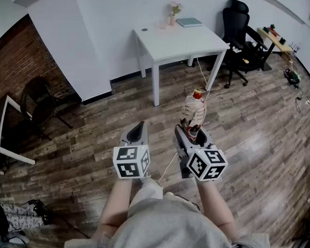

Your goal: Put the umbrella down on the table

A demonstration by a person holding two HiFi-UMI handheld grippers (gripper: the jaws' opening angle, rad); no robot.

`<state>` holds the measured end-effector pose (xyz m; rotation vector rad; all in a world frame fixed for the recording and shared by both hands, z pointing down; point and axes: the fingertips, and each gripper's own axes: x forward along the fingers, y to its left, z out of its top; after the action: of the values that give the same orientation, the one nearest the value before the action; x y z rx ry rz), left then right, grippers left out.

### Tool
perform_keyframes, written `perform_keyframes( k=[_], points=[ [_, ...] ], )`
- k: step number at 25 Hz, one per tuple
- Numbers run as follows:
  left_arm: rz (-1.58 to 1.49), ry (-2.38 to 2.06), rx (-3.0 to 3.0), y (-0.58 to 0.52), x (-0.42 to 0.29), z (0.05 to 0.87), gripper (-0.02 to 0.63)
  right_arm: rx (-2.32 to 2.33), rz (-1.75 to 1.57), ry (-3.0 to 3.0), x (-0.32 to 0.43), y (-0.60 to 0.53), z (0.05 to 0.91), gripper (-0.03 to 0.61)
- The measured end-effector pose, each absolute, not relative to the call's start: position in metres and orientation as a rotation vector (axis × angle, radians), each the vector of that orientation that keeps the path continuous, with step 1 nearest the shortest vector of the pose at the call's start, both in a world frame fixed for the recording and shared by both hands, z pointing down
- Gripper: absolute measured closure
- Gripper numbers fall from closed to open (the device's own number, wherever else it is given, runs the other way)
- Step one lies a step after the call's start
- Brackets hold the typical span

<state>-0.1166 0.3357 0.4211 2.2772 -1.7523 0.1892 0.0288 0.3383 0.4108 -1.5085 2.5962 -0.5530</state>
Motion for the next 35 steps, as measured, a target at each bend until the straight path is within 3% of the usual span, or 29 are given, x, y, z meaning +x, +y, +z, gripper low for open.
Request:
perform_keyframes(
  k=[20, 35],
  points=[
    [0.120, -1.806, 2.245, 0.368, -0.080, 0.417, 0.606, -1.466, -0.537, 2.602, 0.073, 0.359, 0.403, 0.311],
    [0.086, -1.808, 2.233, 0.283, -0.094, 0.418, 0.606, -1.447, -0.573, 2.599, 0.060, 0.279, 0.412, 0.311]
  ],
)
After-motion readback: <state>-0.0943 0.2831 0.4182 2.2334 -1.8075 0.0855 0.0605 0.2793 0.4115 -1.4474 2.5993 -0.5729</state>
